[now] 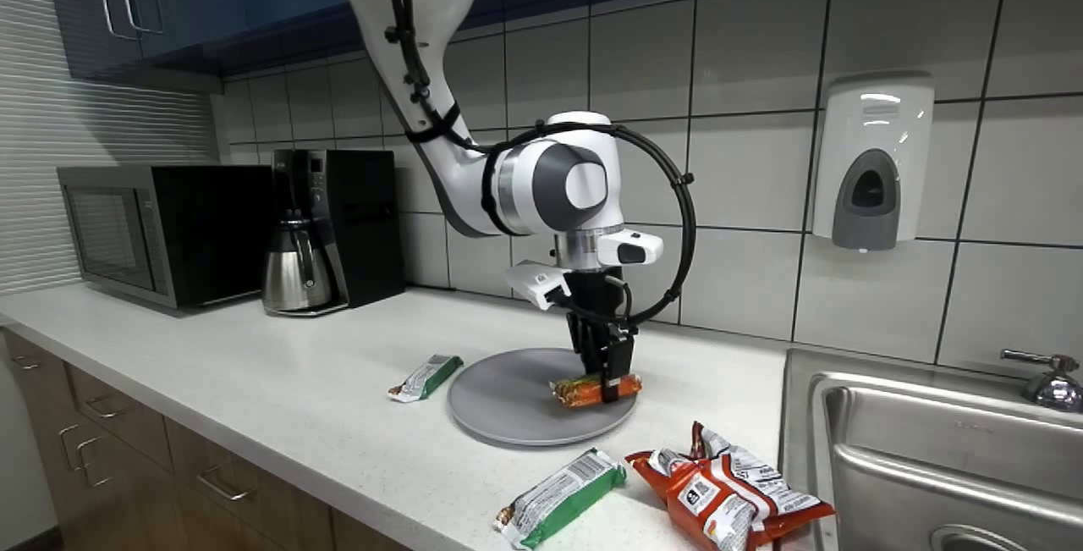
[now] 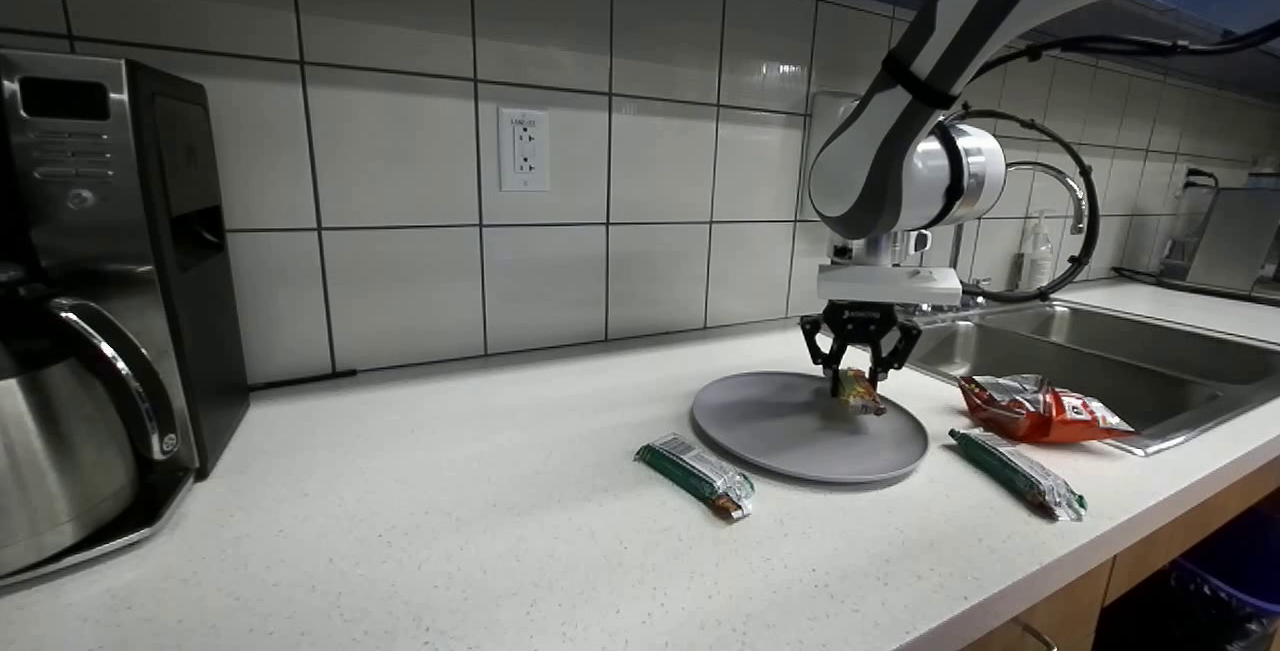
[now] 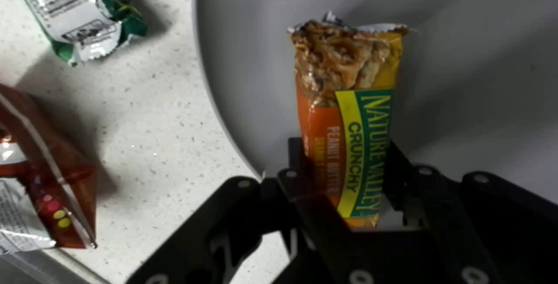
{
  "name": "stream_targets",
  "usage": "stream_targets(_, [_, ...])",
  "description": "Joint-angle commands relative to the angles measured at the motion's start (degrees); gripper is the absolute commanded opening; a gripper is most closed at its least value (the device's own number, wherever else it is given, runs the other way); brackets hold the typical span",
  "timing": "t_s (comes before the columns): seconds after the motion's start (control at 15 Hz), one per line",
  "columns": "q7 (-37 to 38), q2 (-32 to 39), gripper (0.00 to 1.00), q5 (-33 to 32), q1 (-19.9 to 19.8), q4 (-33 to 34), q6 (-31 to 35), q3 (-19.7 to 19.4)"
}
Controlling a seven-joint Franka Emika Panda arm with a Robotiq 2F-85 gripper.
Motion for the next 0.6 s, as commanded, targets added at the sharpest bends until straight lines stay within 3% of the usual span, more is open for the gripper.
stream_targets(0.0, [-2.1, -2.3, 0.19, -0.9, -0.6, -2.5, 0.5, 1.2])
stream_targets(0.53, [-4.3, -1.0, 0.19, -0.3, -1.2, -1.3, -0.6, 2.7])
